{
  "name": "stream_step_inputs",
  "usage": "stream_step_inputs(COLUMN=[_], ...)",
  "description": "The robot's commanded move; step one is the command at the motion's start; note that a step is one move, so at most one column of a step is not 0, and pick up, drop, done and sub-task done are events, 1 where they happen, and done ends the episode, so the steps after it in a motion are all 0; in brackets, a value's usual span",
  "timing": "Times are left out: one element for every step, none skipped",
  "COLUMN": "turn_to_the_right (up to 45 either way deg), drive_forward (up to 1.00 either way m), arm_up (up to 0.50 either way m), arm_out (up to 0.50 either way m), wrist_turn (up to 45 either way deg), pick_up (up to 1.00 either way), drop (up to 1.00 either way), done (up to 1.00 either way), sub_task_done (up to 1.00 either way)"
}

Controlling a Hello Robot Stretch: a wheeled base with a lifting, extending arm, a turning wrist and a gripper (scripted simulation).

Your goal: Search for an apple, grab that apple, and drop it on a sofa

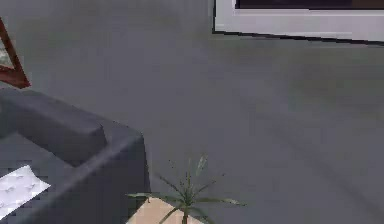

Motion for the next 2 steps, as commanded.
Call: stream_step_inputs(turn_to_the_right=[45.0, 45.0], drive_forward=[0.0, 0.0], arm_up=[0.0, 0.0], arm_out=[0.0, 0.0], wrist_turn=[0.0, 0.0], pick_up=[0.0, 0.0], drop=[0.0, 0.0], done=[0.0, 0.0], sub_task_done=[0.0, 0.0])
